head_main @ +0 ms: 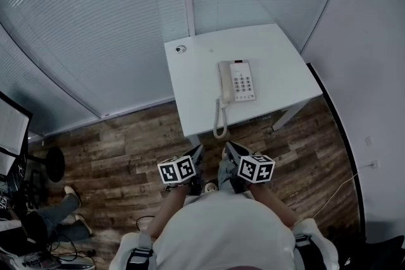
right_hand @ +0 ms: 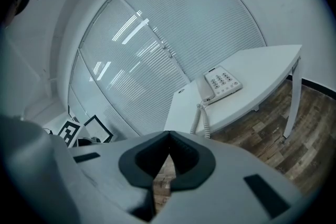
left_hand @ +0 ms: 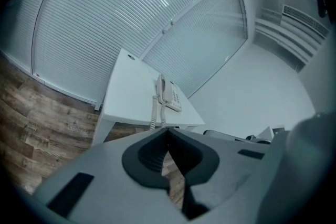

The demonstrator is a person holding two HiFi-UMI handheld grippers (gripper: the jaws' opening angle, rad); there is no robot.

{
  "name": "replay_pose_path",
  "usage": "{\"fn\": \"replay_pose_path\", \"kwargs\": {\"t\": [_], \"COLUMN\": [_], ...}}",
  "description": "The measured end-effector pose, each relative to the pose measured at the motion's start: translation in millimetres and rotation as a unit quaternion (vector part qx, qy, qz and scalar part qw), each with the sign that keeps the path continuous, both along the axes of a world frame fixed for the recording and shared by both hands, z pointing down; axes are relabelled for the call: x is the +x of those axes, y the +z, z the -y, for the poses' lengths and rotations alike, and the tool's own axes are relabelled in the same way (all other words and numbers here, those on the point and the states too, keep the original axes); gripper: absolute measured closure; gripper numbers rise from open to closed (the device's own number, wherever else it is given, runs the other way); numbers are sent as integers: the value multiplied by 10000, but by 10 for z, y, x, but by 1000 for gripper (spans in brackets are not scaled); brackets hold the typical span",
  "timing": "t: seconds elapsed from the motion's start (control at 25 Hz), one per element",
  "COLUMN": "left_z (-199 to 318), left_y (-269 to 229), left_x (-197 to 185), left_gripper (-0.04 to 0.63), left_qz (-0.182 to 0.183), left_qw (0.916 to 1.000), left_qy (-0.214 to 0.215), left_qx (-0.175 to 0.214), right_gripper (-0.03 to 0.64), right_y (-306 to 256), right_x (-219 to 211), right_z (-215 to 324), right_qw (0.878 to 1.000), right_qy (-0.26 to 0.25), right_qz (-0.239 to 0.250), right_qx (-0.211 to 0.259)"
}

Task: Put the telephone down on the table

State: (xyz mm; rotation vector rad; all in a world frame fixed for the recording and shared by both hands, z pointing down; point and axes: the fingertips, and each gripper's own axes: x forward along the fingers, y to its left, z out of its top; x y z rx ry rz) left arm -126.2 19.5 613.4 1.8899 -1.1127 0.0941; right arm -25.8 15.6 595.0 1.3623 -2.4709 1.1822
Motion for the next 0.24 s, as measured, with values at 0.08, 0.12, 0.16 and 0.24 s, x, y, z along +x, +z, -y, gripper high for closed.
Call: {"fn": "replay_pose_path", "kwargs": {"t": [0.08, 0.12, 0.16, 0.24], "left_z": [-16, -21, -23, -20], "left_y": [5, 8, 11, 15], "left_x": [12, 19, 24, 33], "left_gripper": [574, 574, 574, 574], "left_qz": [-7, -13, -20, -34], "left_qw": [10000, 10000, 10000, 10000], "left_qy": [-2, -4, -7, -14], "left_qx": [1, 1, -2, -8], "right_gripper": [597, 597, 597, 597], "right_y": [9, 11, 12, 13], "right_x": [15, 22, 27, 34], "right_z": [-17, -23, -25, -19], "right_qw": [10000, 10000, 10000, 10000], "right_qy": [6, 6, 6, 6], "right_qz": [3, 3, 4, 8], "right_qx": [-1, -2, -4, -8]}}
